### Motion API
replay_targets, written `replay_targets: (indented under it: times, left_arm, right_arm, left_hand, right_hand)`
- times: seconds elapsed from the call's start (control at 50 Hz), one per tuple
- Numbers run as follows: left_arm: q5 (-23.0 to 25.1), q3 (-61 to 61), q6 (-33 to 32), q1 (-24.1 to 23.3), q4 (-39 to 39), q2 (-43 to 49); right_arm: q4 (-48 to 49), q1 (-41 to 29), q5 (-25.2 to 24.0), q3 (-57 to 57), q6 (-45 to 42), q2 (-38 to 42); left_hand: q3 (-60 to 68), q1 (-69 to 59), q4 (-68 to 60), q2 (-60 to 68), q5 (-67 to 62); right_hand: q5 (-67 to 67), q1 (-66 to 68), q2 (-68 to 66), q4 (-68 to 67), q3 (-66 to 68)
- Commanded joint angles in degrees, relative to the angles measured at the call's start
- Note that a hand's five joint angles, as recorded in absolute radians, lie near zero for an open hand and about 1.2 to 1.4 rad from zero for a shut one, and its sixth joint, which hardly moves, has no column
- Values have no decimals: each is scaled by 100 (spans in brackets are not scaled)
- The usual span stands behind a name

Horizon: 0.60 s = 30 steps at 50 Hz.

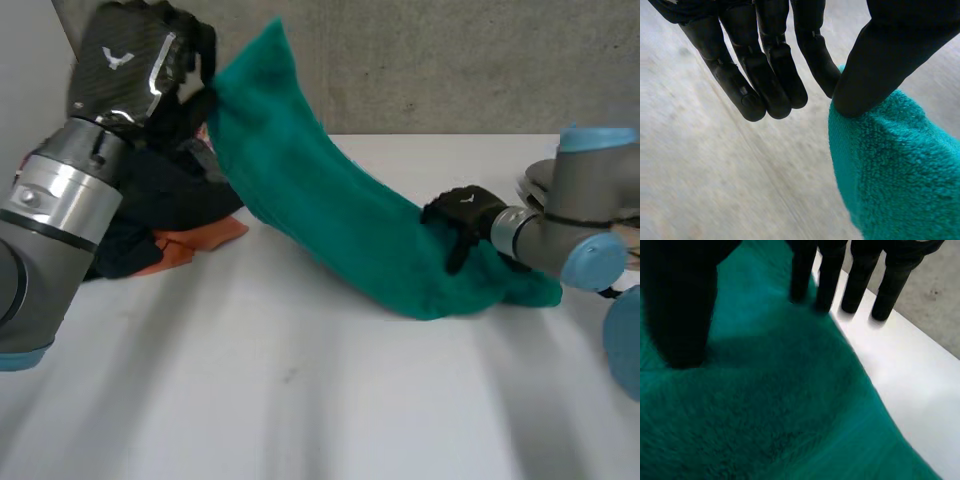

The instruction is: Fold the laundry.

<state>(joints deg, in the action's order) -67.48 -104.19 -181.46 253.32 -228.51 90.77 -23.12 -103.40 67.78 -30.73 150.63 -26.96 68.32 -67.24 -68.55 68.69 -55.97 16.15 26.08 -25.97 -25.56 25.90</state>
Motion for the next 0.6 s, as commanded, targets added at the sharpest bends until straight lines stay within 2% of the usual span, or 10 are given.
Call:
replay_targets:
  times: [0.02,0.12,0.2,0.26,0.36,0.5,0.52,0.54,0.58,0.6]
  left_arm:
    - [-81,-190,489,314,-880,11]
    - [-195,161,384,428,-336,476]
    - [-511,960,94,464,113,1056]
    - [-959,1610,-222,420,613,1460]
    - [-1408,2314,-460,358,1422,1900]
    - [-1285,2210,-689,156,2433,2252]
    - [-1250,2149,-715,121,2530,2270]
    - [-1189,2000,-742,60,2679,2313]
    - [-1136,1859,-777,-37,2794,2375]
    - [-1127,1788,-777,-159,2838,2462]
  right_arm:
    - [974,-75,885,304,387,60]
    - [1739,-75,1168,410,994,-607]
    - [2267,-40,1282,384,1372,-1310]
    - [2505,-13,1361,244,1592,-1882]
    - [2005,-13,1195,-555,1654,-2664]
    - [1082,-22,606,-2865,1496,-3684]
    - [1046,-31,536,-3155,1452,-3780]
    - [1046,-48,370,-3707,1313,-3973]
    - [1142,-75,184,-4176,1101,-4158]
    - [1230,-92,96,-4352,996,-4229]
  left_hand:
    - [1168,-1276,-1145,1131,-1403]
    - [1168,-1276,-1145,1131,-1403]
    - [1168,-1276,-1145,1131,-1403]
    - [1168,-1276,-1145,1131,-1403]
    - [1168,-1276,-1145,1131,-1403]
    - [1053,-1161,-1031,1016,-1288]
    - [519,-627,-496,482,-754]
    - [-785,677,808,-822,550]
    - [-2138,2029,2160,-2174,1902]
    - [-3243,3135,3266,-3280,3008]
  right_hand:
    - [5384,5392,-5403,-5444,5410]
    - [5385,5392,-5403,-5444,5410]
    - [5385,5392,-5403,-5444,5410]
    - [5385,5392,-5403,-5444,5410]
    - [5385,5392,-5403,-5444,5410]
    - [5385,5392,-5403,-5444,5410]
    - [5385,5392,-5403,-5444,5410]
    - [5385,5392,-5403,-5444,5410]
    - [5385,5392,-5403,-5444,5410]
    - [5385,5392,-5403,-5444,5410]
